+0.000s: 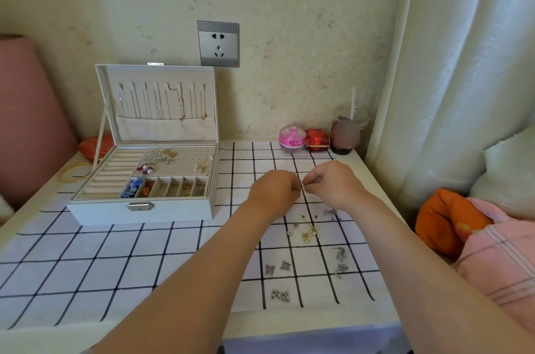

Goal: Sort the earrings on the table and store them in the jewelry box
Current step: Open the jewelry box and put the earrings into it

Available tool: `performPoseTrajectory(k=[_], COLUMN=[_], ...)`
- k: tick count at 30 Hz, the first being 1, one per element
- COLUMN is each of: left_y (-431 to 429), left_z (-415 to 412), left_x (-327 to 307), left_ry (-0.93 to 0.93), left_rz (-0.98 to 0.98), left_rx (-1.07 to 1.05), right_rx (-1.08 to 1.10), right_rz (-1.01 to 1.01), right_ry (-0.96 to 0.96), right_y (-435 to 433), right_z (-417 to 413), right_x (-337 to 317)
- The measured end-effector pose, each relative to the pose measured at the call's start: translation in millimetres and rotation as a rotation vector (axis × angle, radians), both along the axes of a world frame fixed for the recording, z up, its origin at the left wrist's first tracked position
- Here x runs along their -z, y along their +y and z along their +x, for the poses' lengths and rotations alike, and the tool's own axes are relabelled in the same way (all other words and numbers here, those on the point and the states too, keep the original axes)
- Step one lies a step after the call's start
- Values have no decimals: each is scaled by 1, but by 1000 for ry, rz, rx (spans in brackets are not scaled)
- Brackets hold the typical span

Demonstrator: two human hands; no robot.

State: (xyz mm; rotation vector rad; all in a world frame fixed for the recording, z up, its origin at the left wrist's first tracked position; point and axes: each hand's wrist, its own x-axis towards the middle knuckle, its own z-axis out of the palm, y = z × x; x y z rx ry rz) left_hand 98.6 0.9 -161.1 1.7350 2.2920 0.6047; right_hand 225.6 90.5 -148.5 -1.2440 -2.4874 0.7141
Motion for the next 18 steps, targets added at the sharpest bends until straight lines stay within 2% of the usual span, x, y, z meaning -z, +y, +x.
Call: performPoseTrajectory(k=[10,15,18], left_y=[-30,-64,-85], left_z=[-41,-66,-83], left_x=[-33,-49,-58], left_ry=[-427,-707,-812], left_rz=[280,382,420], left_rx=[-184,-241,-260], right_rx=[-86,-105,-160], right_rz=[3,74,29], right_ry=[371,454,536], right_y=[-37,-57,-71], right_z=[-45,-78,-93], right_x=[-26,-33,-40])
